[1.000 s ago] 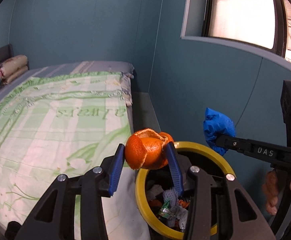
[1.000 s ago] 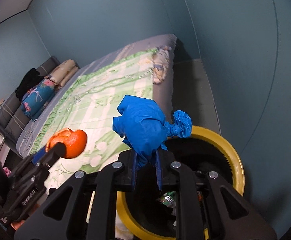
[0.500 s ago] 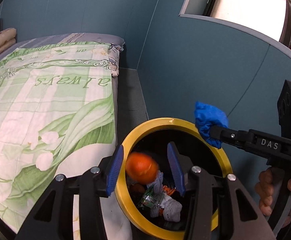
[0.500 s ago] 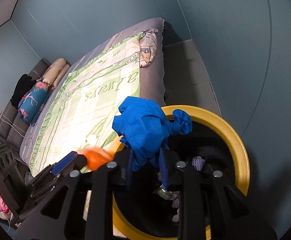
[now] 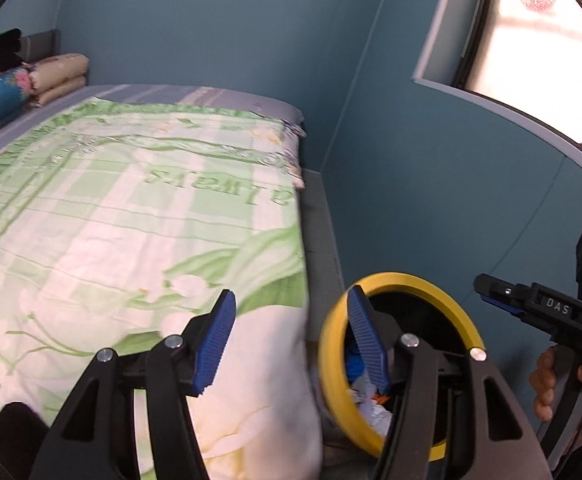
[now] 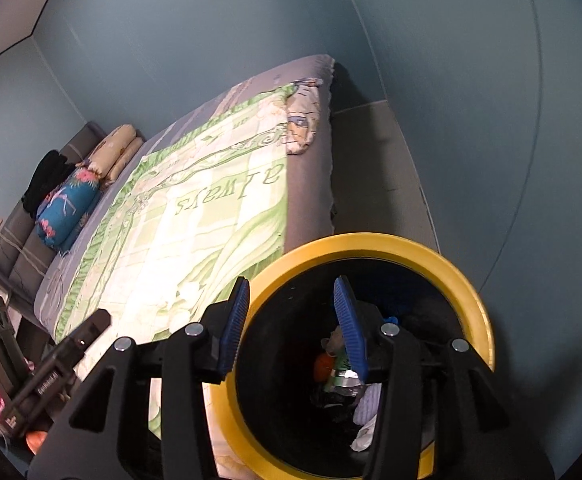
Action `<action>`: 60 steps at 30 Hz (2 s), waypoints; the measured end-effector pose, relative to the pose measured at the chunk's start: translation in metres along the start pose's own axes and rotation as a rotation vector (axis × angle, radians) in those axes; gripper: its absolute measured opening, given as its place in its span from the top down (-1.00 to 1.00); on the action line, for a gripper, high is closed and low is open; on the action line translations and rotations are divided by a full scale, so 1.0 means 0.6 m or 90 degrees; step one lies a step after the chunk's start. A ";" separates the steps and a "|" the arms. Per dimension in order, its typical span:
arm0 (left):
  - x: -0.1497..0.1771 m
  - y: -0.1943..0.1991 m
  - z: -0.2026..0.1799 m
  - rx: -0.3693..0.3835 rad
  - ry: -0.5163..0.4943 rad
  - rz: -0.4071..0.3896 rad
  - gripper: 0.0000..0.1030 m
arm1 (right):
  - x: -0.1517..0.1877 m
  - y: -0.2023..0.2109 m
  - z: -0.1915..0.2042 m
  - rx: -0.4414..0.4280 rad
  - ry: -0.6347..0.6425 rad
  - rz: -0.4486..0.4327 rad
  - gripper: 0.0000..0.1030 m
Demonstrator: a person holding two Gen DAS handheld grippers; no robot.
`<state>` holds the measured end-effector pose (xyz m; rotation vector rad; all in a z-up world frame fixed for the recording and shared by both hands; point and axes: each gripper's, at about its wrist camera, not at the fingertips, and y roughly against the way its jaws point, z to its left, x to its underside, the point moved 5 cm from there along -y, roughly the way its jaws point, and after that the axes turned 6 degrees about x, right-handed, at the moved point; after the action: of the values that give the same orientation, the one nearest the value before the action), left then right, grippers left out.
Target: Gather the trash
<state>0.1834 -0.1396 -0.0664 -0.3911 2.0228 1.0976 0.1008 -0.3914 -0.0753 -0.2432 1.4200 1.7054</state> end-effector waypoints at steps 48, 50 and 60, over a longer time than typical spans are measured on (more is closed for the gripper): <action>0.063 0.359 0.029 -0.241 -0.023 -0.317 -0.84 | 0.070 0.135 0.264 -0.010 0.179 -0.304 -0.85; 0.064 0.359 0.032 -0.241 -0.019 -0.316 -0.84 | 0.070 0.133 0.264 -0.010 0.179 -0.299 -0.85; 0.066 0.358 0.033 -0.238 -0.011 -0.313 -0.84 | 0.076 0.127 0.265 -0.014 0.183 -0.290 -0.85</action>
<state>0.0423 0.0042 0.0194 -1.0063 1.5737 1.1455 0.0775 -0.2281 0.0013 -0.7877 1.4134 1.3450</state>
